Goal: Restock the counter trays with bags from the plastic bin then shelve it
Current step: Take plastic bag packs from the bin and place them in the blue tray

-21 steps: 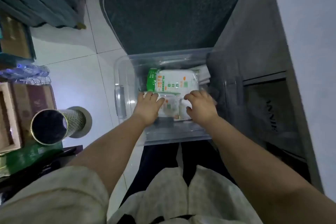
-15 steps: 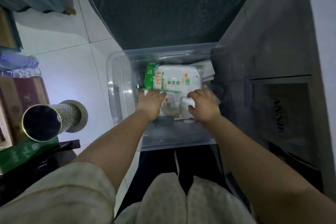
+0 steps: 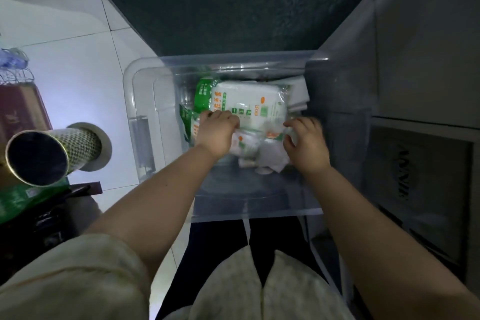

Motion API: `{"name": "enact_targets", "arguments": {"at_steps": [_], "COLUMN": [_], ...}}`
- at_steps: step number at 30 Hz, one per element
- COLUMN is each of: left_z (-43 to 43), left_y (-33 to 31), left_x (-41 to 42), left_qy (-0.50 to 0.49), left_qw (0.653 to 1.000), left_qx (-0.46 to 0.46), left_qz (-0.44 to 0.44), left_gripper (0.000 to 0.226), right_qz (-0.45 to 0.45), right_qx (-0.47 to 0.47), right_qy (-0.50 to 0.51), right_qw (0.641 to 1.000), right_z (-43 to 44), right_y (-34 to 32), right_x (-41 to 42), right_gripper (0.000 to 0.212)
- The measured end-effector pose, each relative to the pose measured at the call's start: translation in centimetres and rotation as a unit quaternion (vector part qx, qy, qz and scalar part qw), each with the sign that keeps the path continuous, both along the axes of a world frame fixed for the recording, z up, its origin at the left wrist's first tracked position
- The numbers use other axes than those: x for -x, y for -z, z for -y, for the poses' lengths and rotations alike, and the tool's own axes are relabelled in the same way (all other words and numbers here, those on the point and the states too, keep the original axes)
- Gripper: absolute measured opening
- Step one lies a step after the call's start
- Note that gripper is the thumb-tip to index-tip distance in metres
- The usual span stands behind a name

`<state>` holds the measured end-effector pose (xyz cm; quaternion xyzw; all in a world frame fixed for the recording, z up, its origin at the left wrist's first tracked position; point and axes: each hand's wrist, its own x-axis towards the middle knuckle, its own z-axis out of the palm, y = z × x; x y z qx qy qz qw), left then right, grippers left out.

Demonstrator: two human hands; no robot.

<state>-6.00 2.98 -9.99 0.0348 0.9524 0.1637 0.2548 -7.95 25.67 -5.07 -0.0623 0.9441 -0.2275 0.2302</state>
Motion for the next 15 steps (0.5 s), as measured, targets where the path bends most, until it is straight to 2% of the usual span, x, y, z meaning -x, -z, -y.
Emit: {"name": "enact_targets", "arguments": {"at_steps": [5,10,15], "left_z": [-2.2,-4.3,-5.0], "left_y": [-0.9,1.3,2.5], "left_x": [5.1,8.2,8.1], "left_qy": [-0.018,-0.082,-0.071], "left_qw": [0.996,0.994,0.994], "left_qx": [-0.035,-0.056,-0.067], "left_qz": [-0.078,-0.052,-0.05], "left_gripper": [0.017,0.016,0.021], "right_qz": [-0.044,-0.099,-0.112], "right_qx": [0.023,0.029,0.041], "right_qy": [0.04,0.069,0.063], "right_qw": [0.998,0.992,0.991], "right_z": [-1.2,-1.8,-2.0], "right_y": [-1.0,0.4,1.5], "right_x": [2.4,4.0,3.9], "right_gripper": [0.024,0.024,0.016]}}
